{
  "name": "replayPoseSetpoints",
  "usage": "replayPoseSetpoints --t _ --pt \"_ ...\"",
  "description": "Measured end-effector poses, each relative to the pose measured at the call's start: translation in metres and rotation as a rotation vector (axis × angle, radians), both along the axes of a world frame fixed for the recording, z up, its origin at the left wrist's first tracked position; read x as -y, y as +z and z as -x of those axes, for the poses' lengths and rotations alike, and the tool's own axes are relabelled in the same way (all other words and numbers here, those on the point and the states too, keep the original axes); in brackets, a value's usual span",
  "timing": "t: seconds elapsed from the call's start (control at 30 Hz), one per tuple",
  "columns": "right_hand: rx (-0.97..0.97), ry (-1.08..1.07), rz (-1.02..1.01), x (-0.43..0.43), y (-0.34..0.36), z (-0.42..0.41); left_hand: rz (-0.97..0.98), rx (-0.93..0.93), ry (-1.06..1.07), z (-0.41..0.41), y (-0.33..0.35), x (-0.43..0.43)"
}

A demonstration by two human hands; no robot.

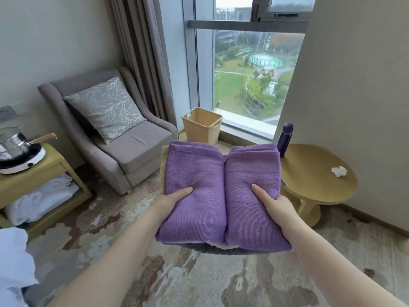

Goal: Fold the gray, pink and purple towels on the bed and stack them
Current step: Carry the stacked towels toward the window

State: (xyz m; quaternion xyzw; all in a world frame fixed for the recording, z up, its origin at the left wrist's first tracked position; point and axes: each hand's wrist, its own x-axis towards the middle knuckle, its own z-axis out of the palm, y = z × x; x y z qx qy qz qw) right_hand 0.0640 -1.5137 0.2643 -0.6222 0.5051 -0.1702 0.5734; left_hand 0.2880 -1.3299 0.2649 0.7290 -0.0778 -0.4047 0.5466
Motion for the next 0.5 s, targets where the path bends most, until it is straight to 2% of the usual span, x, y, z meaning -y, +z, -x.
replayPoseSetpoints --t 0.17,0.33,0.5 --pt "-0.006 0.034 -0.006 0.077 -0.013 -0.082 -0.017 -0.013 0.026 -0.069 -0.013 0.067" --pt "0.052 0.074 -0.033 0.183 -0.03 -0.167 0.007 -0.014 0.074 -0.145 -0.021 0.169" --pt "0.118 0.103 -0.008 0.289 -0.011 -0.252 0.007 0.009 0.109 -0.228 -0.004 0.267"
